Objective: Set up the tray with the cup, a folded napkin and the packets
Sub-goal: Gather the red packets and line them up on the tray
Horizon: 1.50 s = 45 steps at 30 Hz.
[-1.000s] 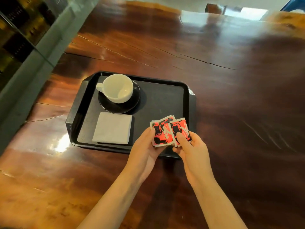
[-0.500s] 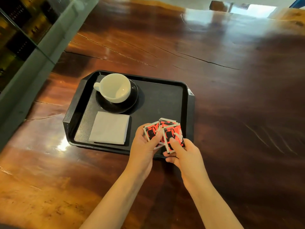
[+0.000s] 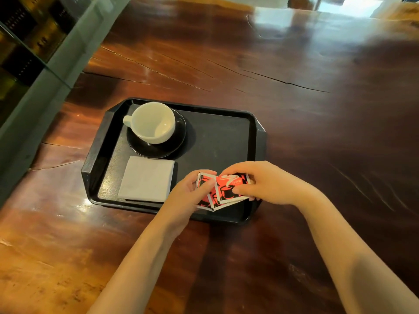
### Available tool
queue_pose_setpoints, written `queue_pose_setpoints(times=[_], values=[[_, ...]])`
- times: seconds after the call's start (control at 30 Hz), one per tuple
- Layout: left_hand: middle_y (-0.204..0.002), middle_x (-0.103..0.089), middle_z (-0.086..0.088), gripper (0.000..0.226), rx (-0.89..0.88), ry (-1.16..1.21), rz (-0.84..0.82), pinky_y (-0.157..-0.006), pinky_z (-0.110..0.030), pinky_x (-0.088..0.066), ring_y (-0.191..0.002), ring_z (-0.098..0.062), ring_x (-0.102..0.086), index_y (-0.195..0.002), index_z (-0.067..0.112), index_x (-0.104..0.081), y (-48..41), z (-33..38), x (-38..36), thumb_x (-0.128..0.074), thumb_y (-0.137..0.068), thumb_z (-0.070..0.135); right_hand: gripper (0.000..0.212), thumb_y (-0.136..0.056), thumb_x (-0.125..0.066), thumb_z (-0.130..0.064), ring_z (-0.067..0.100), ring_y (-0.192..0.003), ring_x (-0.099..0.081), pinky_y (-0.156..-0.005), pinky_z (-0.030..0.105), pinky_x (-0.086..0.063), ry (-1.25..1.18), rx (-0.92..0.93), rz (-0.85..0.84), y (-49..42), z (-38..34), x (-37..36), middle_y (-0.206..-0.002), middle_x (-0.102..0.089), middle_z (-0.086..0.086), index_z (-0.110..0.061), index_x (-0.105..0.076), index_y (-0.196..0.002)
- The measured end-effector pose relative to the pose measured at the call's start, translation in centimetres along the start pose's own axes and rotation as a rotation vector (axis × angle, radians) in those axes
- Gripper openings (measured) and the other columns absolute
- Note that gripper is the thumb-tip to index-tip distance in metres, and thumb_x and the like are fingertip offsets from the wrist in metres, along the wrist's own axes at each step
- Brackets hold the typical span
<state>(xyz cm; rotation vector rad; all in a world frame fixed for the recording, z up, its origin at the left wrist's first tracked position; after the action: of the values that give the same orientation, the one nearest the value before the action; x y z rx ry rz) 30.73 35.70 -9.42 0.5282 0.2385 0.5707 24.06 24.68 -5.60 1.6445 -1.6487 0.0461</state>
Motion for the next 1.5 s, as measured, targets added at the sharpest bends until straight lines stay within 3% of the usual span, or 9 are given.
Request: queue_pose_setpoints(times=[0.17, 0.3, 0.4, 0.6, 0.83, 1.13, 1.23, 1.33, 1.5], values=[[-0.110, -0.070, -0.009, 0.028, 0.105, 0.630, 0.081, -0.091, -0.041, -0.051, -0.107, -0.023, -0.064, -0.111, 0.015, -0.061, -1.2, -1.0, -0.3, -0.035, -0.099, 0.015, 0.026, -0.088, -0.058, -0.023, 0.007, -0.069, -0.063, -0.060, 0.019, -0.052, -0.357, -0.204, 0.395, -0.4, 4.4, 1.6, -0.100, -0.062, -0.007, -0.025, -0.053, -0.113], [-0.112, -0.070, -0.006, 0.028, 0.113, 0.759, 0.162, -0.098, -0.035, -0.045, -0.111, -0.020, -0.061, -0.111, 0.018, -0.061, -2.3, -2.1, -0.8, -0.035, -0.100, 0.017, 0.026, -0.088, -0.058, -0.020, 0.016, -0.075, -0.069, -0.067, 0.029, -0.057, -0.755, -0.347, 0.499, -0.1, 6.8, -0.2, -0.105, -0.067, 0.003, -0.016, -0.054, -0.114], [-0.114, -0.068, -0.010, 0.027, 0.143, 0.818, 0.187, -0.098, -0.038, -0.046, -0.109, -0.021, -0.062, -0.114, 0.016, -0.059, -2.9, -3.1, -1.4, -0.036, -0.099, 0.013, 0.020, -0.088, -0.059, -0.020, 0.014, -0.073, -0.069, -0.060, 0.022, -0.056, -0.731, -0.333, 0.493, -0.8, 6.8, -0.7, -0.102, -0.067, 0.002, -0.021, -0.053, -0.108], [-0.105, -0.069, -0.012, 0.020, 0.185, 0.561, 0.369, -0.080, -0.033, -0.055, -0.096, -0.020, -0.068, -0.101, 0.013, -0.060, -3.0, -4.7, -0.5, -0.046, -0.094, 0.001, 0.016, -0.088, -0.058, -0.023, 0.009, -0.078, -0.066, -0.054, 0.017, -0.051, -0.485, -0.307, 0.631, -2.0, 7.9, 3.0, -0.102, -0.064, -0.004, -0.026, -0.051, -0.103], [-0.099, -0.066, -0.003, 0.014, 0.215, 0.359, 0.530, -0.075, -0.028, -0.056, -0.088, -0.013, -0.067, -0.098, 0.015, -0.056, -3.2, -5.4, 0.1, -0.055, -0.090, 0.004, 0.036, -0.089, -0.057, -0.026, 0.007, -0.066, -0.056, -0.053, 0.016, -0.043, -0.057, -0.241, 0.291, -9.2, 6.9, 2.2, -0.115, -0.059, 0.003, -0.019, -0.049, -0.123], [-0.085, -0.064, 0.004, 0.009, 0.252, 0.247, 0.695, -0.064, -0.022, -0.050, -0.075, -0.007, -0.063, -0.089, 0.020, -0.056, -3.8, -5.6, 2.4, -0.060, -0.088, 0.012, 0.036, -0.088, -0.058, -0.029, 0.010, -0.084, -0.054, -0.066, 0.019, -0.041, 0.223, -0.143, 0.255, -11.1, 5.4, 2.0, -0.120, -0.056, 0.005, -0.022, -0.053, -0.122], [-0.088, -0.066, 0.000, 0.015, 0.245, 0.256, 0.669, -0.069, -0.030, -0.057, -0.072, -0.010, -0.068, -0.092, 0.020, -0.053, -4.1, -5.8, 2.7, -0.061, -0.087, 0.008, 0.035, -0.088, -0.058, -0.026, 0.009, -0.080, -0.059, -0.064, 0.018, -0.043, 0.155, -0.123, 0.241, -10.9, 5.6, 3.0, -0.118, -0.059, 0.003, -0.021, -0.053, -0.122], [-0.095, -0.063, 0.003, 0.027, 0.181, 0.200, 0.657, -0.065, -0.024, -0.057, -0.080, -0.010, -0.067, -0.099, 0.023, -0.051, -4.5, -5.4, 2.8, -0.061, -0.086, 0.003, 0.035, -0.089, -0.057, -0.024, 0.004, -0.070, -0.059, -0.055, 0.012, -0.043, 0.059, -0.112, 0.283, -11.8, 5.7, 4.8, -0.116, -0.061, 0.002, -0.020, -0.051, -0.123], [-0.096, -0.060, 0.010, 0.038, 0.096, -0.054, 0.594, -0.057, -0.011, -0.052, -0.081, -0.006, -0.066, -0.107, 0.035, -0.044, -5.3, -4.1, 2.2, -0.060, -0.087, 0.007, 0.036, -0.090, -0.057, -0.023, 0.018, -0.114, -0.053, -0.084, 0.023, -0.038, 0.151, -0.035, 0.254, -15.1, 4.9, 4.1, -0.128, -0.057, 0.004, -0.017, -0.052, -0.125]])
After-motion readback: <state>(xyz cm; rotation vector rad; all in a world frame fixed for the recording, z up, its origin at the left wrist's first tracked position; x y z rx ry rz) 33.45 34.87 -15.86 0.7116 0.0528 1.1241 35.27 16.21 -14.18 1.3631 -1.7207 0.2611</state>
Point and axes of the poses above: each hand's wrist, its own y-axis away from the middle knuckle, its own x-axis out of the back of the hand, z = x × y, the point moved 9 cm from there along -y, towards the middle knuckle
